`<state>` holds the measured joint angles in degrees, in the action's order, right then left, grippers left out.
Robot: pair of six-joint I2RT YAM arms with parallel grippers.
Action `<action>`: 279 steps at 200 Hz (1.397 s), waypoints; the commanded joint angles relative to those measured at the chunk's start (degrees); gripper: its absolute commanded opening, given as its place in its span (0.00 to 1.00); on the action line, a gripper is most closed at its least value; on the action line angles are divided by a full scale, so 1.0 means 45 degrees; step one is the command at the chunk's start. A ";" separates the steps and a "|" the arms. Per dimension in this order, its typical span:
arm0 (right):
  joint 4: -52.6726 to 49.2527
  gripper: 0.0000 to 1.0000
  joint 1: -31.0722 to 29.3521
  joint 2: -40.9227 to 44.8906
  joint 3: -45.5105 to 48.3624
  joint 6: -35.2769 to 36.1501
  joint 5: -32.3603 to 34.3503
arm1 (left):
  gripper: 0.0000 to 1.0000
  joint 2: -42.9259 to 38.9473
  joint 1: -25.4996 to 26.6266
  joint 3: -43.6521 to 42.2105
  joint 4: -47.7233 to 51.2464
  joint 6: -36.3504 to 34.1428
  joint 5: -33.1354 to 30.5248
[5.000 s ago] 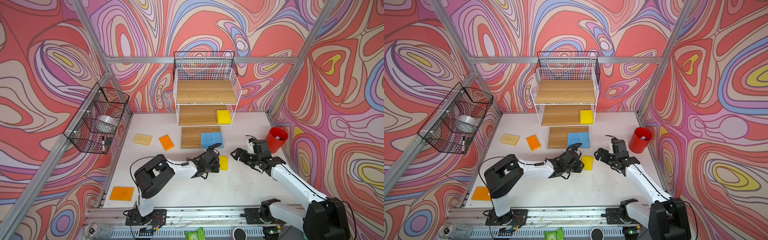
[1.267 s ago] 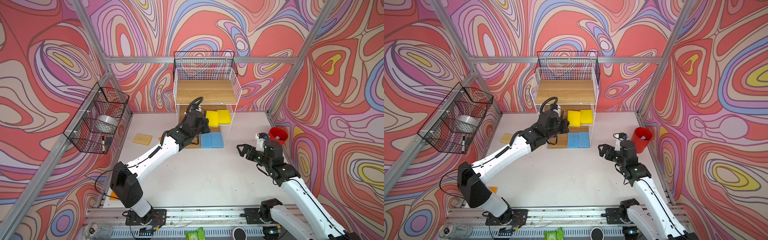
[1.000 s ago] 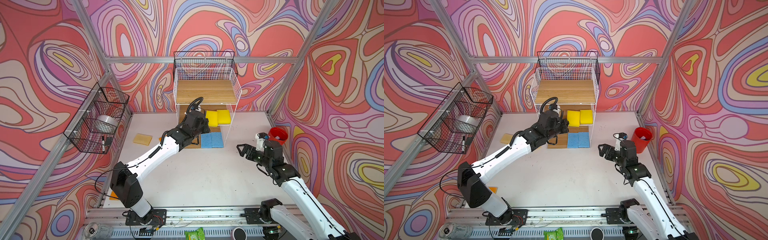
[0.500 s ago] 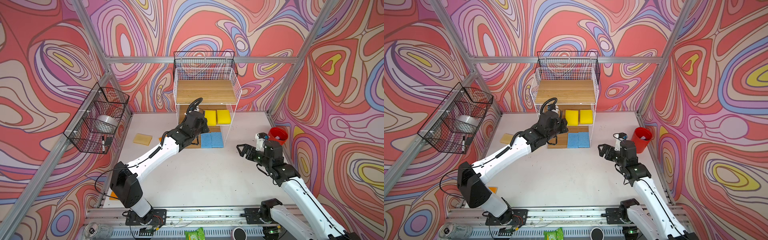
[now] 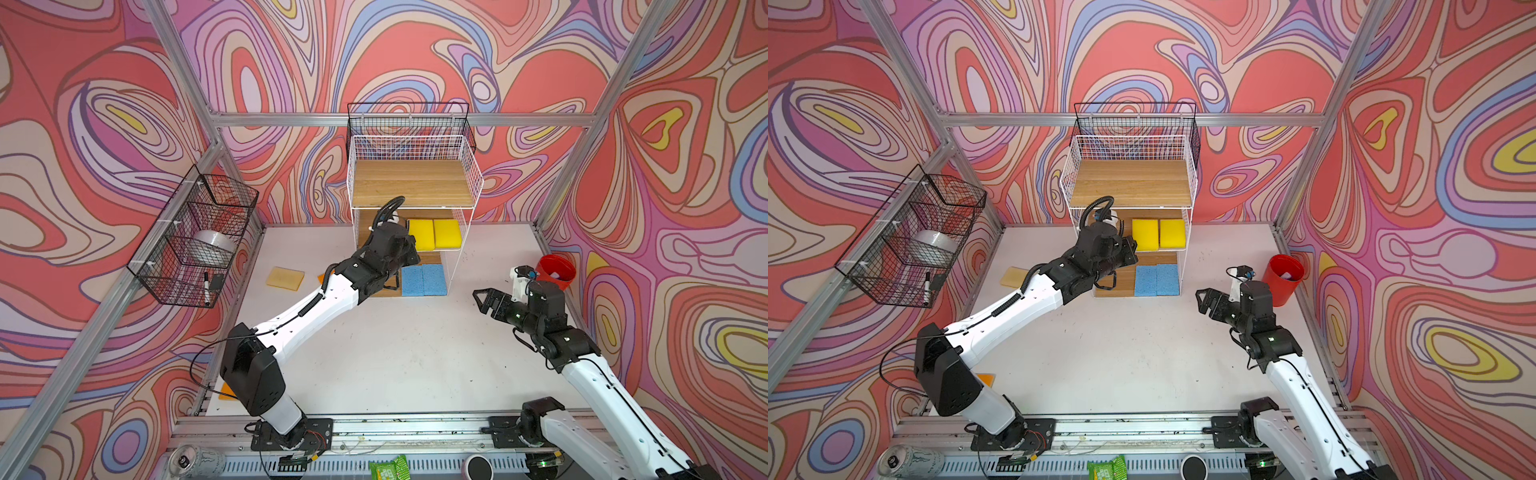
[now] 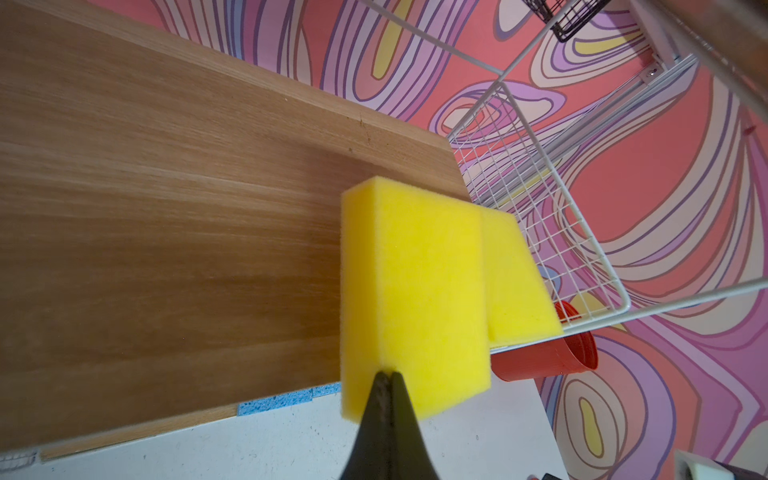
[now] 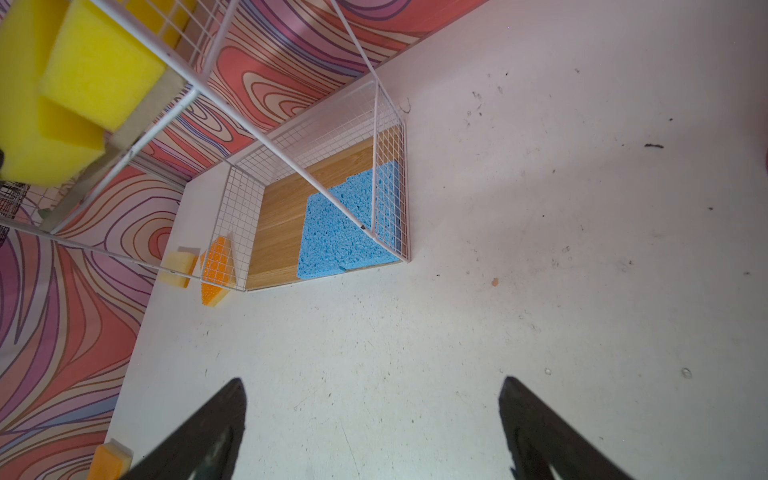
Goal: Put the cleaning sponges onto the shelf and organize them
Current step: 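Lower the yellow sponge beside the other yellow sponge and open the left gripper, then withdraw the left gripper while the right gripper reaches toward the middle shelf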
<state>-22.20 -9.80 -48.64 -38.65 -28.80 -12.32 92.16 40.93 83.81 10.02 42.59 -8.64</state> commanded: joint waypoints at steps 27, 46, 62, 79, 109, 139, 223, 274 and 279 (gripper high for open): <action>0.0245 0.98 0.0065 0.0126 0.0191 0.0032 -0.0075 | 0.00 -0.0108 -0.0345 -0.0090 -0.1935 0.0559 -0.0434; 0.0235 0.98 0.0068 0.0130 0.0191 0.0032 -0.0085 | 0.00 -0.0070 -0.0345 -0.0002 -0.1859 0.0516 -0.0442; 0.0245 0.98 0.0069 0.0126 0.0191 0.0032 -0.0076 | 0.00 0.0020 -0.0355 0.0093 -0.1751 0.0497 -0.0418; 0.0247 0.98 0.0058 0.0130 0.0206 0.0033 -0.0078 | 0.02 0.0101 -0.0345 0.0184 -0.1643 0.0497 -0.0385; 0.0225 0.98 0.0068 0.0144 0.0197 0.0032 -0.0074 | 0.15 0.0093 -0.0345 -0.0059 -0.1895 0.0468 -0.0286; 0.0228 0.98 0.0068 0.0163 0.0211 0.0032 -0.0075 | 0.29 -0.0045 -0.0345 -0.0372 -0.2150 0.0477 -0.0384; 0.0245 0.98 0.0068 0.0132 0.0216 0.0032 -0.0087 | 0.59 -0.0439 -0.0345 -0.0810 -0.2201 0.0223 -0.0563; 0.0243 0.98 0.0068 0.0048 0.0172 0.0060 -0.0119 | 0.67 -0.1182 -0.0345 -0.1747 -0.2404 0.0204 -0.0718; 0.0262 0.98 0.0068 0.0021 0.0167 0.0062 -0.0208 | 0.67 -0.1252 -0.0345 -0.1831 -0.2400 0.0204 -0.0694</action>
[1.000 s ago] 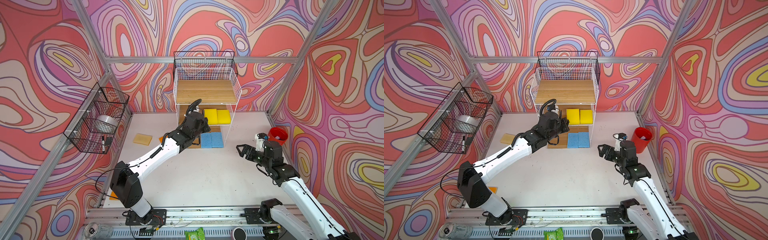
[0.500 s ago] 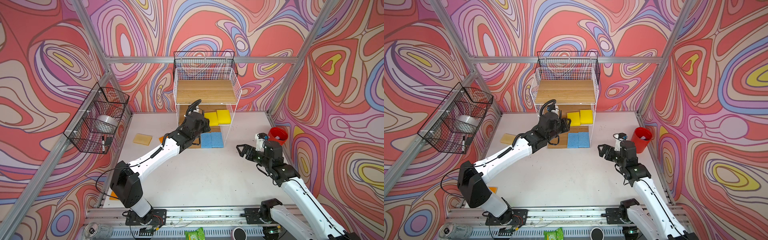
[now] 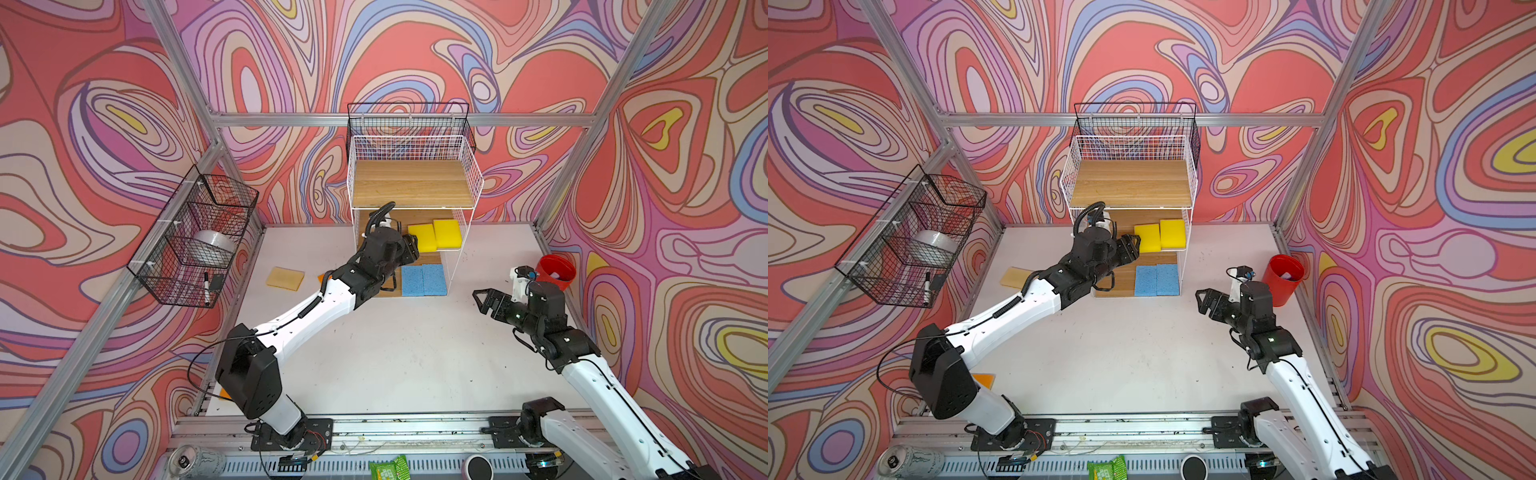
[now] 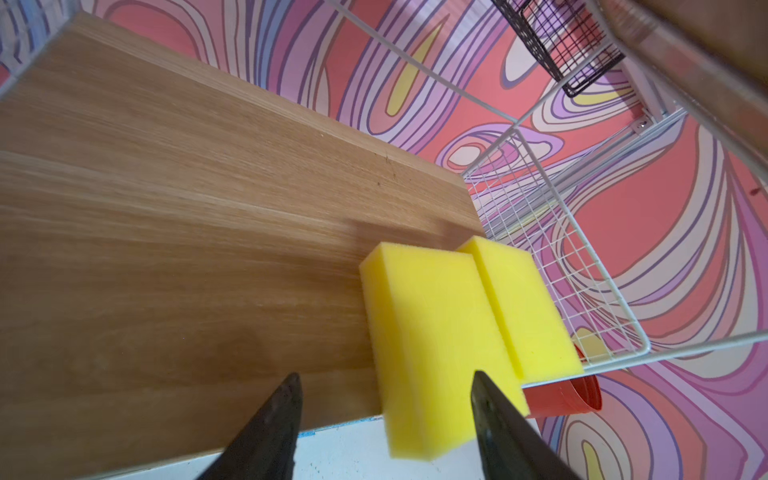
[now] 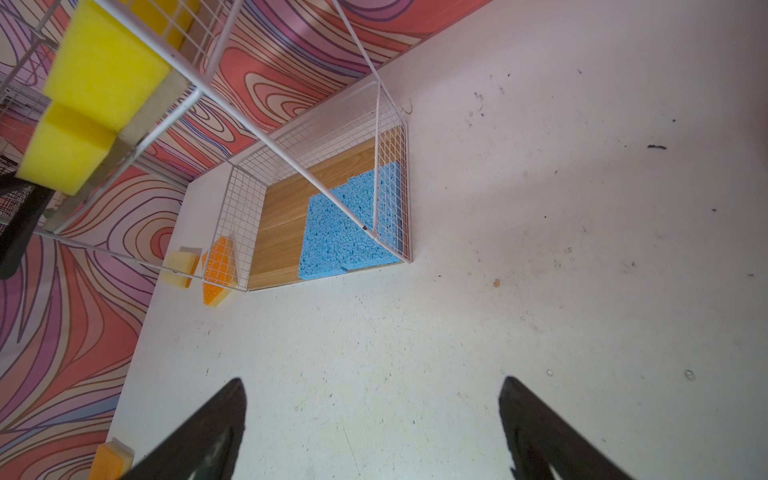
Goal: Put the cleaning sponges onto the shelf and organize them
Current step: 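Withdraw the left gripper while the right gripper reaches toward the middle shelf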
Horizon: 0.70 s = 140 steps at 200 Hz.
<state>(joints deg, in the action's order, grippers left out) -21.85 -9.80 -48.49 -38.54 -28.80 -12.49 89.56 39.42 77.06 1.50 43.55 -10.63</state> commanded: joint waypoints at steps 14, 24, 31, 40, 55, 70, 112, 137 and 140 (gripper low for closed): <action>0.0512 0.98 0.0069 -0.0007 0.0195 0.0176 -0.0954 | 0.70 -0.0875 -0.0010 -0.0600 -0.0506 -0.0010 -0.0175; 0.0659 0.98 0.0052 0.0107 0.0240 0.0188 -0.1257 | 0.74 -0.1062 -0.0010 -0.0824 -0.0470 -0.0057 -0.0120; 0.0801 0.97 0.0069 0.0262 0.0291 0.0188 -0.1522 | 0.78 -0.1210 -0.0010 -0.0997 -0.0441 -0.0104 -0.0070; 0.1071 0.95 0.0068 0.0588 0.0400 0.0174 -0.1939 | 0.86 -0.1398 -0.0010 -0.1271 -0.0423 -0.0159 -0.0021; 0.1594 0.88 0.0059 0.1439 0.0640 0.0084 -0.2371 | 0.95 -0.1878 -0.0010 -0.1897 -0.0482 -0.0244 0.0038; 0.1962 0.78 0.0065 0.2135 0.0825 -0.0163 -0.2449 | 0.99 -0.2366 -0.0010 -0.2572 -0.0632 -0.0298 0.0029; 0.3903 0.18 0.0060 0.1941 0.1083 -0.1607 -0.3372 | 1.00 -0.3514 -0.0010 -0.4075 -0.0783 -0.0502 -0.0037; 0.4808 0.04 -0.0004 0.0923 0.0711 -0.1985 -0.4047 | 1.00 -0.3967 -0.0010 -0.4616 -0.0761 -0.0721 -0.0126; 0.4893 0.04 -0.0035 0.0823 0.0670 -0.2012 -0.4090 | 1.00 -0.4006 -0.0010 -0.4669 -0.0767 -0.0748 -0.0148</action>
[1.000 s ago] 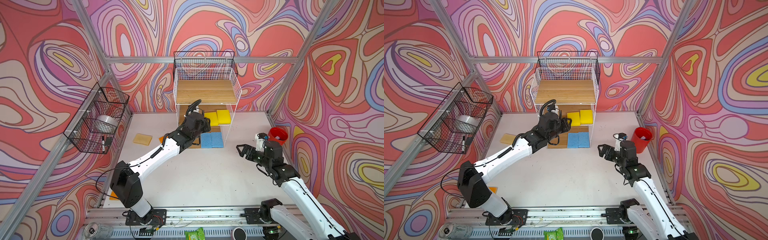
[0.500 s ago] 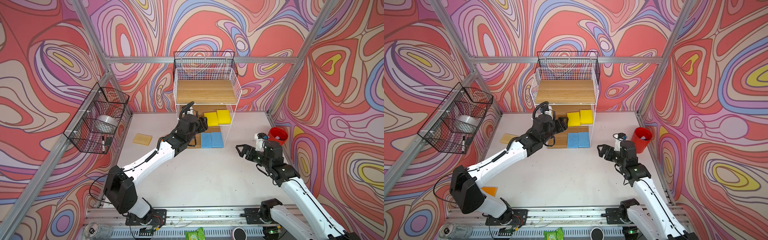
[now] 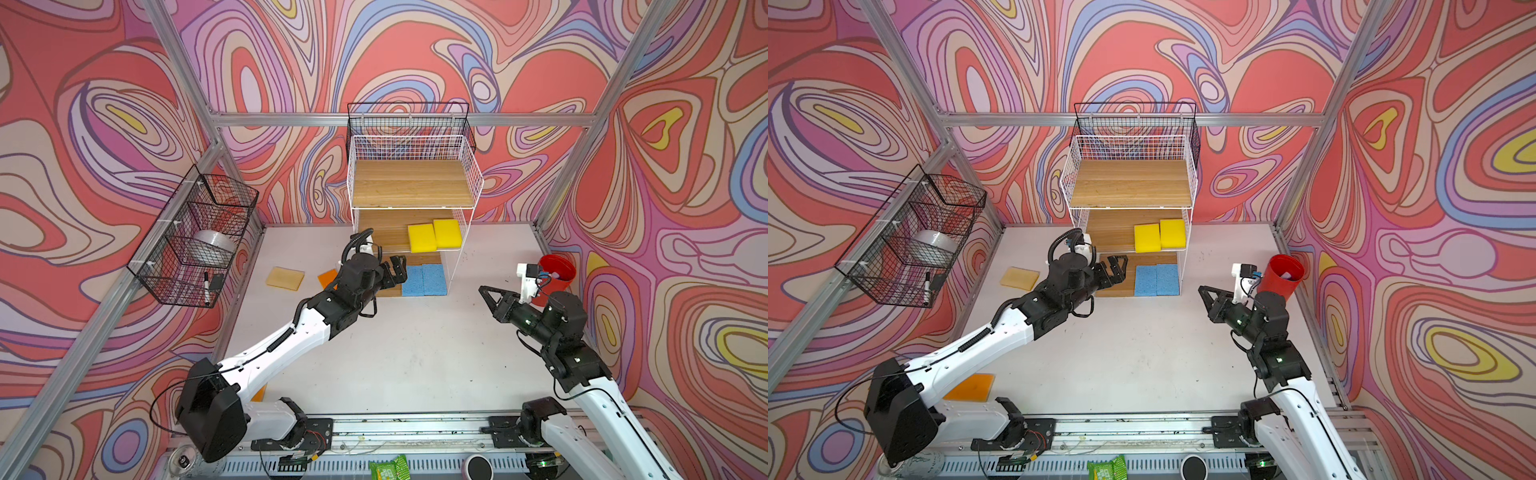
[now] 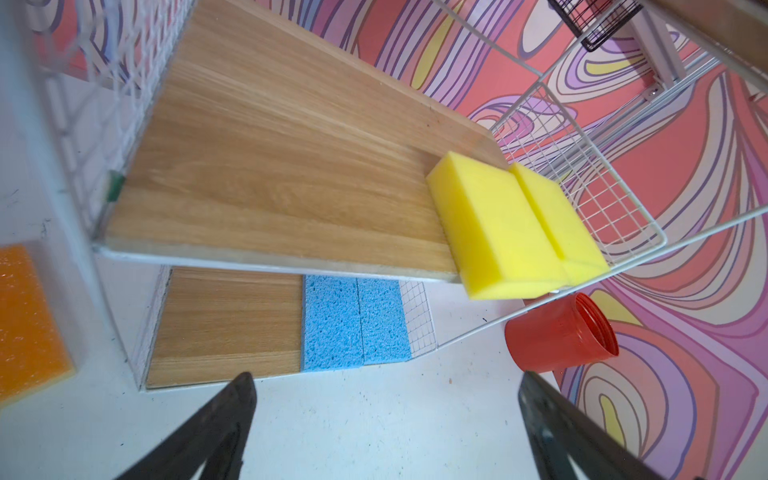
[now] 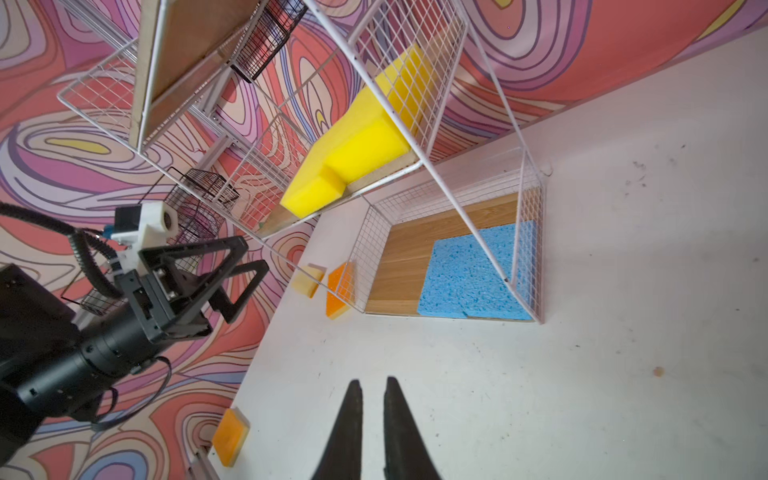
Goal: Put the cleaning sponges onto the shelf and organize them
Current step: 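Withdraw the left gripper while the right gripper reaches toward the middle shelf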
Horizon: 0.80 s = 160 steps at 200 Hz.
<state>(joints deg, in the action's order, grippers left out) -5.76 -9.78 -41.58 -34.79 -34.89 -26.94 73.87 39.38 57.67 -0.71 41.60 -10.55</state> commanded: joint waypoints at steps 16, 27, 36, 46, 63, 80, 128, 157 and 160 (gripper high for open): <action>0.1745 0.04 -0.0352 -0.1123 -0.0382 -0.0722 -0.0767 | 1.00 -0.0747 0.0000 -0.0757 -0.0432 -0.0395 -0.0249; 0.1997 0.03 -0.0728 -0.1329 -0.0483 -0.0720 -0.0408 | 1.00 -0.0888 0.0000 -0.1037 -0.0606 -0.0426 -0.0303; 0.2306 0.01 -0.1196 -0.1422 -0.0456 -0.0712 0.0013 | 1.00 -0.0957 0.0000 -0.1262 -0.0745 -0.0420 -0.0346; 0.2720 0.01 -0.1905 -0.1436 -0.0343 -0.0563 0.0755 | 1.00 -0.1053 -0.0019 -0.1468 -0.0845 -0.0455 -0.0419; 0.3130 0.00 -0.3054 -0.1507 -0.0289 -0.0155 0.2313 | 1.00 -0.1215 -0.0074 -0.1806 -0.1029 -0.0454 -0.0482; 0.3846 0.01 -0.3580 -0.1895 -0.0259 -0.0103 0.3050 | 1.00 -0.1411 -0.0173 -0.2195 -0.1204 -0.0390 -0.0488; 0.4859 0.01 -0.4370 -0.4144 -0.1234 -0.0006 0.3868 | 1.00 -0.1987 -0.0689 -0.3162 -0.1537 -0.0242 -0.0295; 0.4923 0.01 -0.4903 -0.4871 -0.1756 0.0259 0.5061 | 1.00 -0.2297 -0.1066 -0.3592 -0.1692 -0.0095 -0.0063; 0.4973 0.01 -0.4924 -0.4948 -0.1798 0.0265 0.5133 | 1.00 -0.2338 -0.1100 -0.3640 -0.1714 -0.0087 -0.0045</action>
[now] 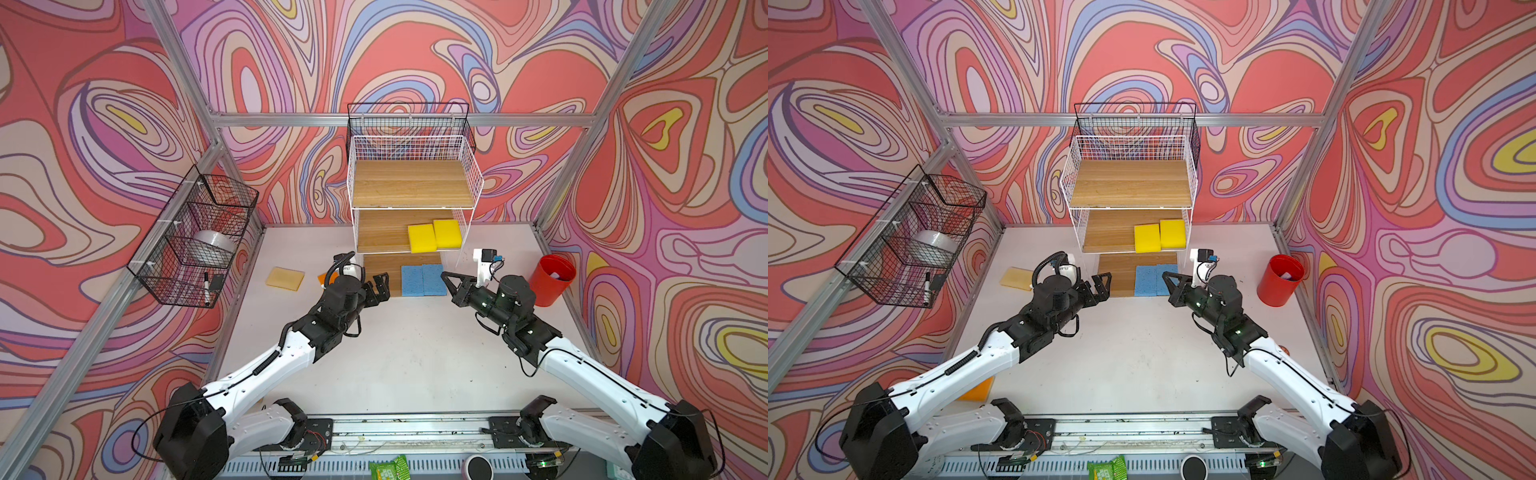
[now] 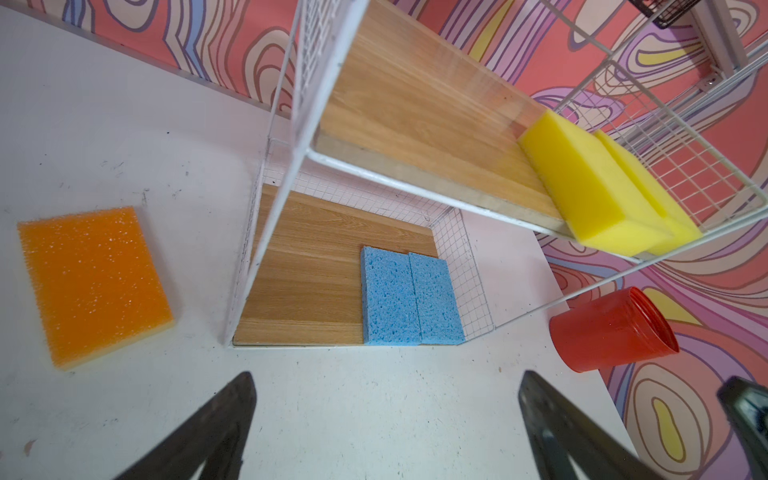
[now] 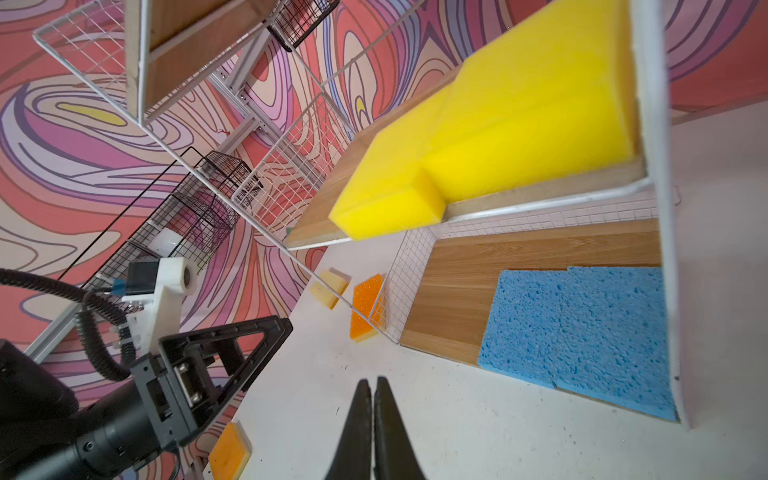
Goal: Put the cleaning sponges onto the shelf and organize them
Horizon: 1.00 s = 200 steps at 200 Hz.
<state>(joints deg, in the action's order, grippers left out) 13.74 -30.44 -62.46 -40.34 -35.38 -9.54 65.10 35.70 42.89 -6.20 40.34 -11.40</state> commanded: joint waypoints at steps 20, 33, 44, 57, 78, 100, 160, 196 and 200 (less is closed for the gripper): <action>0.0945 0.01 -0.0460 -0.0828 -0.0808 0.0382 0.1456 | 1.00 -0.0432 -0.0442 -0.0508 -0.0575 0.0201 0.0245; 0.1142 0.01 -0.0569 -0.1277 -0.1017 0.0400 0.1457 | 1.00 -0.0411 -0.0546 -0.0575 -0.0614 0.0189 0.0315; 0.1295 0.01 -0.0685 -0.1660 -0.1196 0.0420 0.1466 | 1.00 -0.0390 -0.0624 -0.0618 -0.0687 0.0177 0.0381; 0.1399 0.01 -0.0790 -0.2061 -0.1412 0.0440 0.1605 | 1.00 -0.0373 -0.0707 -0.0643 -0.0732 0.0188 0.0479; 0.1360 0.01 -0.0872 -0.2490 -0.1763 0.0430 0.1968 | 1.00 -0.0398 -0.0873 -0.0702 -0.0781 0.0177 0.0640; 0.1304 0.02 -0.0854 -0.2821 -0.2149 0.0533 0.2162 | 1.00 -0.0481 -0.1047 -0.0764 -0.0806 0.0157 0.0731; 0.1260 0.03 -0.0861 -0.3690 -0.2832 0.0604 0.2413 | 1.00 -0.0581 -0.1381 -0.1053 -0.0986 0.0196 0.1028; 0.1212 0.04 -0.0858 -0.4076 -0.3197 0.0635 0.2489 | 1.00 -0.0580 -0.1507 -0.1073 -0.1006 0.0177 0.1146; 0.1221 0.04 -0.0856 -0.4131 -0.3239 0.0619 0.2479 | 1.00 -0.0580 -0.1526 -0.1065 -0.0989 0.0177 0.1165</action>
<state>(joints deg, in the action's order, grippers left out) 18.83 -34.02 -79.81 -52.82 -33.34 0.71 63.72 29.58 38.87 -9.28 40.62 -7.01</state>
